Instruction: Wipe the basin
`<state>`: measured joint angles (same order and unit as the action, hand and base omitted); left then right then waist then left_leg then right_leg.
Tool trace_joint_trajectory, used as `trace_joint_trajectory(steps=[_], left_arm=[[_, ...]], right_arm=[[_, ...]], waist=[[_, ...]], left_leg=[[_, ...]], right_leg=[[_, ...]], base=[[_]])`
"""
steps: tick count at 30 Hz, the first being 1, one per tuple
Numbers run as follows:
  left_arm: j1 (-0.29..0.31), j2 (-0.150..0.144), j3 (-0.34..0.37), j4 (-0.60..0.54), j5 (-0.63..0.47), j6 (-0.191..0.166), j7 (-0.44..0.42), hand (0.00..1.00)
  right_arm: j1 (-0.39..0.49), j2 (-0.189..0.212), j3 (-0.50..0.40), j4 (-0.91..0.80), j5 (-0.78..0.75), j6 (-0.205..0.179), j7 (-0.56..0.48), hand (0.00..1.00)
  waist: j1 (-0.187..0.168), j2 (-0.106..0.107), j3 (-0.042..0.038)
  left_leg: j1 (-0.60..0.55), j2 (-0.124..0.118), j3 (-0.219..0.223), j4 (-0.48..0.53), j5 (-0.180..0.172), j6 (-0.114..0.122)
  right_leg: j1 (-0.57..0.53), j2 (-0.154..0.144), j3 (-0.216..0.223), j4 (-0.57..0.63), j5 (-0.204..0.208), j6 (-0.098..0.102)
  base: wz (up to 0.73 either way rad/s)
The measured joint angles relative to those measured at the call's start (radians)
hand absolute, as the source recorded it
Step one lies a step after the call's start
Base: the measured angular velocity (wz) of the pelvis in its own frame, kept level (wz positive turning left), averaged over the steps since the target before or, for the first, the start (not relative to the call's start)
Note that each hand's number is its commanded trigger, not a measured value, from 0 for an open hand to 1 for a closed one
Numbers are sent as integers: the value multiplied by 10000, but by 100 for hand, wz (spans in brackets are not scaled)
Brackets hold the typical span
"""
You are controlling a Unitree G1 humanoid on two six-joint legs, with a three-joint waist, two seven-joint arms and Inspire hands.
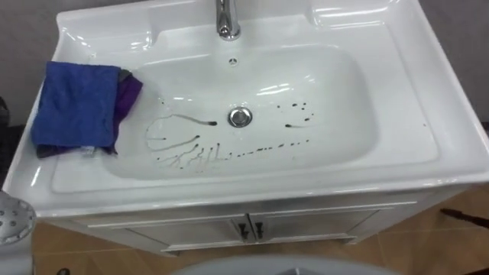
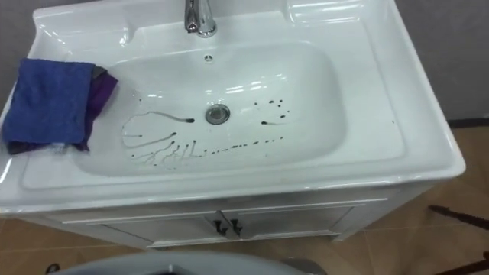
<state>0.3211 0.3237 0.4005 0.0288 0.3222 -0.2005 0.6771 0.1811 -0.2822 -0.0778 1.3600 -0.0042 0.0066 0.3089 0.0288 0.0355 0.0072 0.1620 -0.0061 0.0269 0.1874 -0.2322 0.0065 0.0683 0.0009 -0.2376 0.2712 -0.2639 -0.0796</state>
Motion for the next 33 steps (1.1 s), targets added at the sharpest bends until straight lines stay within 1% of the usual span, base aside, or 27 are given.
trace_joint_trajectory(steps=[2, 4, 7, 9, 14, 15, 17, 20, 22, 25, 28, 30, 33], left_arm=[[-15, -75, -127, 0, 85, 38, -130, 0], [-25, -305, -165, -1, 436, 63, -266, 0], [-30, -446, -386, -1, 456, 185, -309, 0], [-31, -465, -609, 0, 438, 283, -338, 0], [-32, -505, -1030, 32, 430, 435, -419, 0], [-29, -531, -1112, 58, 426, 475, -527, 0], [-31, -674, -1126, 135, 418, 499, -610, 0], [-198, -741, -1439, 658, 392, 531, -809, 0], [-279, -825, -1595, 970, 389, 705, -1210, 0], [-379, -824, -1691, 1141, 407, 724, -1587, 0], [-559, -824, -1817, 1198, 435, 801, -1792, 0], [-701, -824, -1969, 1188, 438, 870, -1895, 0], [-929, -823, -2134, 1113, 473, 877, -1946, 0]], right_arm=[[16, 62, 0, -4, -3, 91, 2, 0], [59, 88, -1, -13, 2, 164, 0, 0], [86, 95, 114, 19, 0, 221, -16, 0], [72, 121, 171, 12, -2, 365, -12, 0], [30, 131, 174, -15, -4, 396, 0, 0], [27, 132, 174, -15, -4, 399, 5, 0], [16, 132, 180, -11, -8, 456, 26, 0], [6, 132, 272, -9, -16, 606, 124, 0], [4, 133, 294, -15, -34, 603, 177, 0], [-41, 135, 343, -36, -35, 598, 224, 0], [-41, 136, 464, -57, -3, 595, 204, 0], [-83, 146, 553, -69, 9, 598, 188, 0], [-229, 222, 557, -42, 5, 607, 57, 0]], waist=[[-3, -45, -9], [-30, -46, -23], [-80, -81, -9], [-80, -89, -17], [-121, -109, -12], [-130, -110, -11], [-230, -118, -11], [-254, -129, -14], [-259, -142, -17], [-260, -177, -11], [-292, -160, 26], [-301, -169, 31], [-382, -147, 30]], left_leg=[[3, 4, -1, 2, -1, 1], [19, 10, -7, 3, -1, 1], [54, 6, -8, -3, -1, 1], [72, -7, -5, 7, -2, 1], [50, -8, 10, 13, -2, 1], [46, -7, 5, 12, -2, 1], [43, -3, 8, 12, -2, 1], [59, 8, 50, 16, -2, 2], [72, 69, 217, 16, -2, 1], [57, 115, 247, 15, -2, 1], [49, 134, 252, 9, -2, 1], [26, 132, 252, 16, -3, 1], [-63, 128, 257, 25, -2, 1]], right_leg=[[16, 5, 14, -46, 22, -18], [42, 25, 29, -162, 92, -2], [130, 22, 30, -191, 111, 27], [220, 31, 40, -329, 124, 47], [195, 58, 164, -358, 163, 65], [180, 57, 183, -352, 165, 67], [179, 53, 183, -346, 165, 68], [174, 57, 237, -336, 169, 70], [168, 78, 305, -336, 189, 60], [197, 125, 359, -336, 274, 27], [192, 154, 401, -350, 308, 21], [166, 153, 407, -355, 312, 19], [75, 184, 408, -503, 361, 22]], base=[[-10], [-5], [0], [0], [-1], [-3], [0], [-4], [-9], [-11], [-1], [0], [6]])
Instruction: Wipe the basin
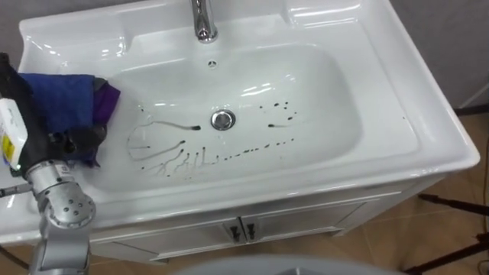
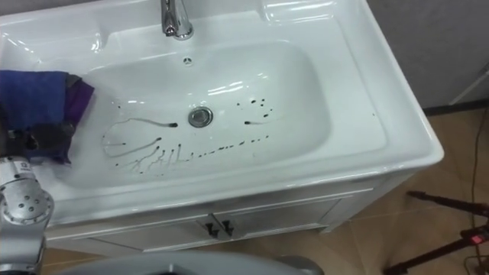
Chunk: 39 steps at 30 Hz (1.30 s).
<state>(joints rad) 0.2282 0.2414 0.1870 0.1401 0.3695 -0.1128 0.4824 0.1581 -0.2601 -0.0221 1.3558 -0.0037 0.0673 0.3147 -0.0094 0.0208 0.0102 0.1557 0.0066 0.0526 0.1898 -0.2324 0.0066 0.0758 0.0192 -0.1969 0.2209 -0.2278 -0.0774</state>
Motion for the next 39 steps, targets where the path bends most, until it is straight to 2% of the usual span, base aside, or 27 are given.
trace_joint_trajectory(steps=[3, 7, 8, 12, 18, 25, 28, 34, 39], left_arm=[[-121, 3, -23, -17, 178, 9, -62, 0], [-249, 3, -46, -17, 258, 22, -64, 0], [-256, 2, -42, -24, 383, 32, -63, 0], [-301, 70, 84, -30, 1524, 37, 79, 0], [-305, 100, 242, -20, 2756, 48, 575, 0], [-254, 176, 771, -19, 3731, 705, 599, 0], [-31, 174, 860, -20, 3887, 883, 734, 0], [197, 165, 860, -18, 3887, 1149, 858, 0], [400, 90, 860, -14, 3886, 1230, 994, 0]], right_arm=[[-53, 87, 7, 1, 3, -7, -93, 0], [-50, 143, 5, -13, 14, 0, -175, 0], [-42, 147, -3, -3, 7, 0, -193, 0], [-47, 219, -4, 62, -2, -5, -427, 0], [-18, 267, -17, 43, -59, 1, -521, 0], [-1, 259, -340, 33, -55, 221, -504, 0], [10, 253, -430, 28, -7, 222, -510, 0], [83, 254, -438, 32, 2, 227, -531, 0], [109, 255, -436, -3, -4, 335, -676, 0]], waist=[[-146, 1, 0], [-142, -45, -11], [-143, 9, -47], [-128, -28, -92], [-121, -85, -68], [-63, 21, -85], [-23, 69, -108], [121, 104, -137], [164, 109, -137]], left_leg=[[-58, -6, 22, -7, 1, 0], [-78, -21, 36, -10, 1, 0], [-76, -21, 30, -10, 0, 0], [-32, 12, 5, -29, 1, 0], [147, 36, 28, -130, 0, 0], [236, -28, 47, -252, 1, 0], [309, -24, 55, -252, 1, 0], [332, 0, 54, -242, 1, 0], [370, 30, 160, -242, 1, 1]], right_leg=[[-88, 12, -21, 14, 22, -2], [-87, 16, -1, -2, 24, -3], [-86, 15, 5, -6, 24, -3], [-11, 21, 10, 16, 62, -24], [122, 34, 92, -6, 85, -9], [69, 78, 186, -29, 106, 20], [72, 87, 217, -31, 106, 20], [93, 122, 257, 0, 125, -14], [108, 150, 288, 12, 152, -34]], base=[[1], [0], [0], [-3], [-4], [0], [-3], [0], [-1]])
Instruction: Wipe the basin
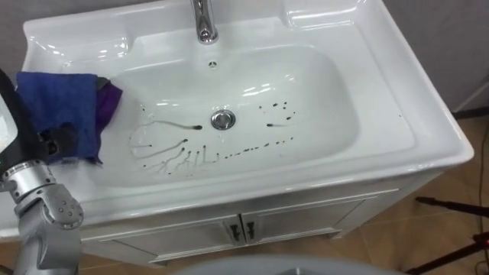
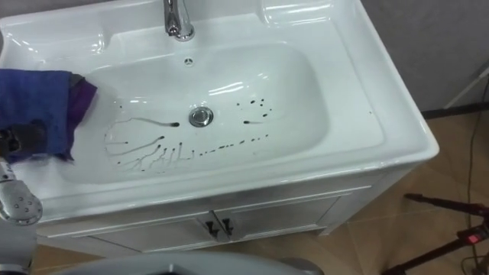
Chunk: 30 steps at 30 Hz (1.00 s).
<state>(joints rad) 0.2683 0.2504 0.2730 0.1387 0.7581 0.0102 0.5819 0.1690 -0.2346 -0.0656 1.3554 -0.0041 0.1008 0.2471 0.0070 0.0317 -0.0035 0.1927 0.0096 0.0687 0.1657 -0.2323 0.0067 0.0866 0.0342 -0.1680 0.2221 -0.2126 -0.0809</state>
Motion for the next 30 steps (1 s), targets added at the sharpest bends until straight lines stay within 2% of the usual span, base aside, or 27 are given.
trace_joint_trajectory(steps=[9, 23, 27, 30], left_arm=[[82, -90, -16, 633, 3, 47, -4, 0], [80, -88, -18, 554, -2, 28, 213, 0], [80, -88, -18, 514, -2, 24, 259, 0], [88, -88, -29, 529, -4, 16, 299, 0]], right_arm=[[-7, -1, 12, -25, -10, -26, -183, 0], [88, -2, -3, -462, 1, -153, -182, 0], [103, -2, -4, -760, 2, -178, -173, 0], [106, -1, -2, -671, 15, -212, -173, 0]], waist=[[-21, 30, 30], [-111, -4, -17], [-160, -5, -8], [-260, 29, 37]], left_leg=[[-42, 7, 1, 12, 0, 0], [-56, 8, -2, 12, 0, 0], [-54, 7, -4, 12, 0, 0], [-49, 6, -7, 11, 0, 0]], right_leg=[[-3, 2, -5, 16, 19, -7], [-7, 1, -4, -13, 30, -5], [-5, 0, -4, -14, 33, -3], [3, 1, -9, -22, 35, -1]], base=[[0], [0], [0], [0]])
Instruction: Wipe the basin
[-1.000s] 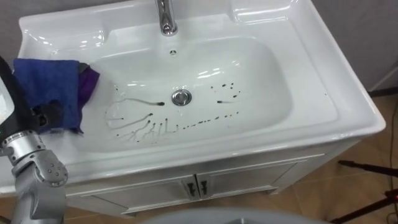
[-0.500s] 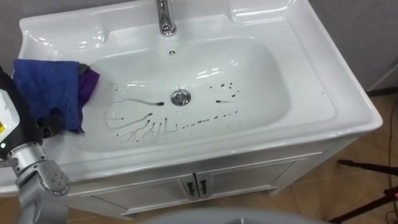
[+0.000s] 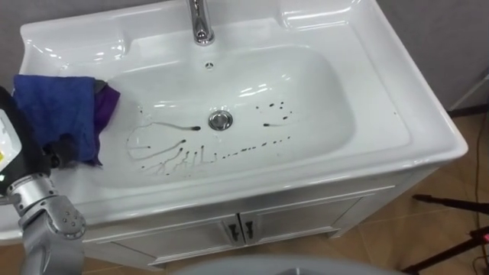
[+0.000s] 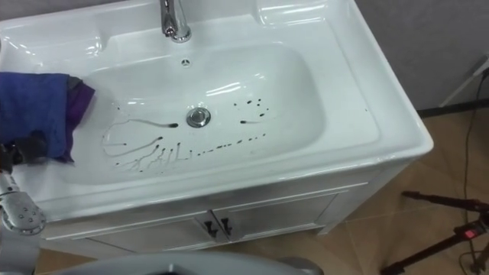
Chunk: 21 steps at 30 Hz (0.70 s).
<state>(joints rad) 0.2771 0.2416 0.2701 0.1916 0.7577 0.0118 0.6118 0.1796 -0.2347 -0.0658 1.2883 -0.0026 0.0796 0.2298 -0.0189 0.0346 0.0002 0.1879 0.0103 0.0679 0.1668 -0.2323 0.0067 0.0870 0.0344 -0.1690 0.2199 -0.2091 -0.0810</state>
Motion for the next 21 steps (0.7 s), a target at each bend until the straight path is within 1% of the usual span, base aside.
trace_joint_trajectory(steps=[4, 11, 15, 18, 21], left_arm=[[6, -1, -3, 190, -1, -121, 92, 0], [9, -9, -8, 371, 0, -133, 145, 0], [11, -107, -14, 553, -1, -133, 207, 0], [11, -268, -14, 557, 2, -131, 344, 0], [-2, -294, -18, 581, -15, -131, 372, 0]], right_arm=[[85, 2, -1, -4, -5, 2, -58, 0], [196, 3, -2, -6, -17, 21, -110, 0], [194, 4, -1, -6, -16, 48, -278, 0], [178, 3, -2, -1, -12, 63, -336, 0], [174, 12, 20, -6, -25, 70, -415, 0]], waist=[[-27, 25, 0], [-28, 18, -9], [-33, 33, -18], [-28, 23, -24], [-44, -3, -34]], left_leg=[[-5, -2, -1, 0, 0, 0], [-7, 0, -8, 0, 0, 0], [-6, 0, -11, 0, 0, 0], [-3, 3, -9, 1, 0, 0], [28, 4, -11, 5, 0, 0]], right_leg=[[-5, 2, 6, -9, 0, 0], [-11, 5, 9, -7, 0, 0], [-10, 4, 5, 0, 1, -1], [-5, 4, -2, 10, 3, -5], [-15, 2, -19, 9, 4, -7]], base=[[0], [0], [0], [0], [0]])
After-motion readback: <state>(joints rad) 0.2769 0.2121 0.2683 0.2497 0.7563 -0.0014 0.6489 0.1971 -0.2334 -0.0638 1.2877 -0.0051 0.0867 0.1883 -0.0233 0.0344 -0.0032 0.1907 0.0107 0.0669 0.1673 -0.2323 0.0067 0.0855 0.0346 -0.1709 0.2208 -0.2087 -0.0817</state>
